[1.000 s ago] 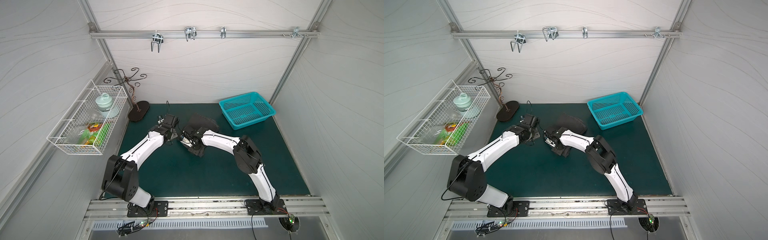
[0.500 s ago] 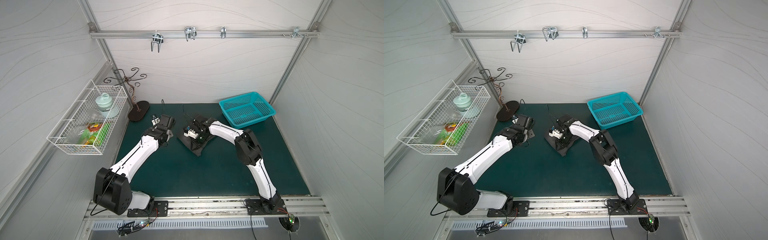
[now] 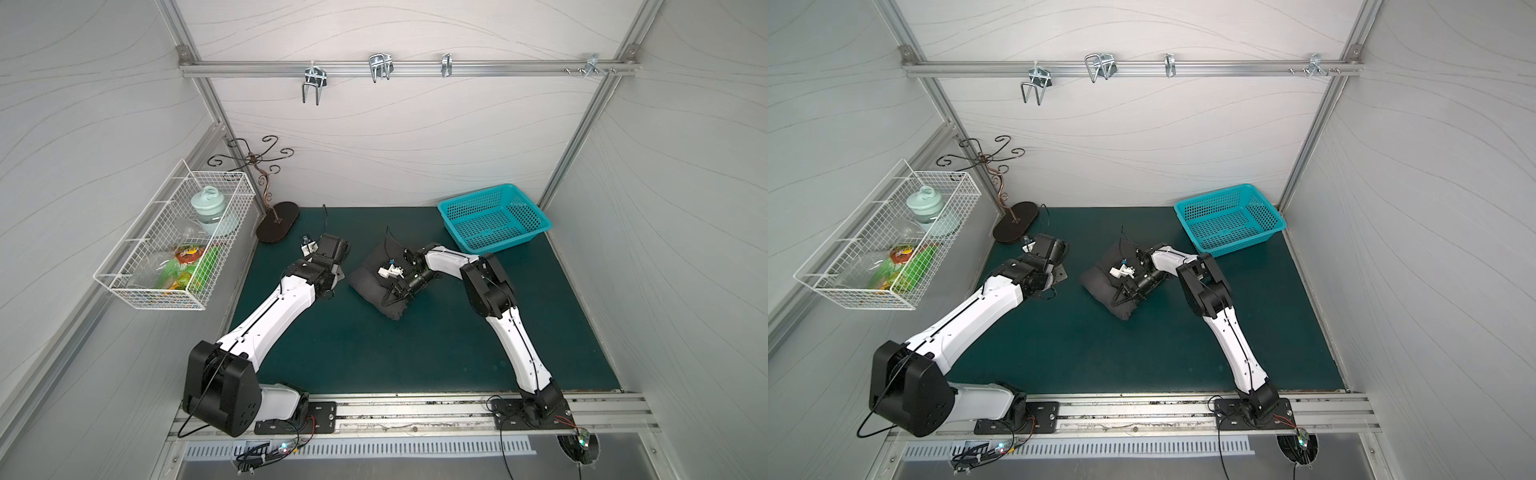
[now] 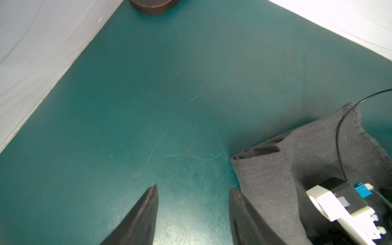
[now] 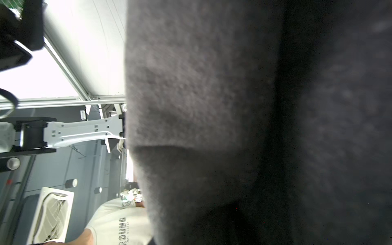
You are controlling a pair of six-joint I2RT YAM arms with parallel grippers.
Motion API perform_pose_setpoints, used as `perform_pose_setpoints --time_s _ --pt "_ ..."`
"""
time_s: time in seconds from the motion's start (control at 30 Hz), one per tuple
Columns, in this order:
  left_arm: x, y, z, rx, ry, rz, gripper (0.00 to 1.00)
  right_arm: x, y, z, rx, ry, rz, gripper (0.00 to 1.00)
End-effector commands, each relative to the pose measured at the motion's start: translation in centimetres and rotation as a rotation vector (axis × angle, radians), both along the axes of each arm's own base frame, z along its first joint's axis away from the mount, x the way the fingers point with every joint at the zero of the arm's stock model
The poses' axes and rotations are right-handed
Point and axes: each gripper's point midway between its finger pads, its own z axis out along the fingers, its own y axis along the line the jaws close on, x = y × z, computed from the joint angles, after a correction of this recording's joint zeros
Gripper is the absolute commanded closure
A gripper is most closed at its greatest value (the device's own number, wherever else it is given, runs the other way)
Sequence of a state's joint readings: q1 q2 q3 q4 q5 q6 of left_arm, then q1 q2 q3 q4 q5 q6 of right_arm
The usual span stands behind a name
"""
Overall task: Roll up the long pants
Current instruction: Roll the long pant at the center of the board.
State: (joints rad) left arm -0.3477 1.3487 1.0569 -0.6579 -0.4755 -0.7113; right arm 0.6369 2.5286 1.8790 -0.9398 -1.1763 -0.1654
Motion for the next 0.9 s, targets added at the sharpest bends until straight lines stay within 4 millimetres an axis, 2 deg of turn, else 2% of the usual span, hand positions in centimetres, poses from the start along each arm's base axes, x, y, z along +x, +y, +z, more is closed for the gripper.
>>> perform_pose_setpoints --time_s 0.0,0.3,0.47,0.63,0.87 --pt "-0.2 -0.8 -0.9 -0.069 0.012 0.005 0.42 -3.9 -5.1 -9.3 -0.43 0.194 0.019 1.0" --pt "-0.1 -7.0 -8.2 -0.39 0.104 -0.072 0.41 -3.6 -5.7 -9.8 -0.495 0.169 0.027 1.0" --pt "1.4 -10.4 -11.0 -0.616 0.002 -0.111 0.36 -3.8 -5.9 -10.0 -0.51 0.164 0.035 1.0" --pt "2.2 -11.2 -11.4 -0.747 -0.138 -0.105 0.33 -3.9 -6.0 -10.0 -0.516 0.161 0.041 1.0" --pt "2.1 -11.3 -10.4 -0.764 -0.221 -0.149 0.33 -4.0 -6.2 -10.1 -0.527 0.16 0.049 1.0"
